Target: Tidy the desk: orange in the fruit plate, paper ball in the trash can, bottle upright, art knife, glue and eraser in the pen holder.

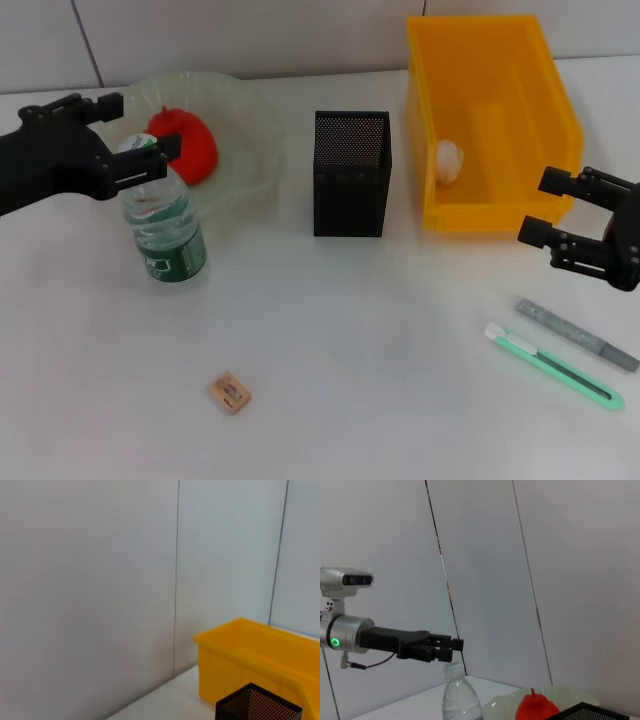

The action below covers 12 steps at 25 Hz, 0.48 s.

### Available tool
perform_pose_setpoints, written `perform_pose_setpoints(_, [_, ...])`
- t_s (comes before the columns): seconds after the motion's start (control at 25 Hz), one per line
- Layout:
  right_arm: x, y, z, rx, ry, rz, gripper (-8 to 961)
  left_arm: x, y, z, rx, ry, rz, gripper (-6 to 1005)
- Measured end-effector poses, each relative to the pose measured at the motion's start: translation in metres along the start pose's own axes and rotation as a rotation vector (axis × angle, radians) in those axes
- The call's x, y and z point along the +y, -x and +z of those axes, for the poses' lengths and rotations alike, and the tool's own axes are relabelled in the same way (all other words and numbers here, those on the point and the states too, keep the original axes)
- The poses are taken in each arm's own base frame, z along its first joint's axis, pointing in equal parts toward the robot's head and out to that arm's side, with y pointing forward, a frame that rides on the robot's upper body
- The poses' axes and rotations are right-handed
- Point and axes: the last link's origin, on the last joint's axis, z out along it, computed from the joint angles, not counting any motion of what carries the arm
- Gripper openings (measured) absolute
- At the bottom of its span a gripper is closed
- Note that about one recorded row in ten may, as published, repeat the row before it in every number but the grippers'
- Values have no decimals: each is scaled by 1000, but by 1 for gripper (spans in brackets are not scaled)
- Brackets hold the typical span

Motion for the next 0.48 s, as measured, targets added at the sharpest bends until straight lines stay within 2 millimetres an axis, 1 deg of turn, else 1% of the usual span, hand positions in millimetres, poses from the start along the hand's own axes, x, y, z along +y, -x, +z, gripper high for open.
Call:
perform_pose_setpoints(0.2, [1,-2,-1,2,0,6,701,-1,-7,0,20,12,18,807])
perform_pose_setpoints(0.32, [2,-3,0,8,4,8,699,3,-16,3,29,48,41,807])
perform_pose_setpoints(0.44, [2,-3,-1,8,2,9,696,5,-18,3,30,60,48,807])
perform_pose_setpoints(0.48, [2,-3,-2,8,0,10,696,11,-26,2,44,105,67,807])
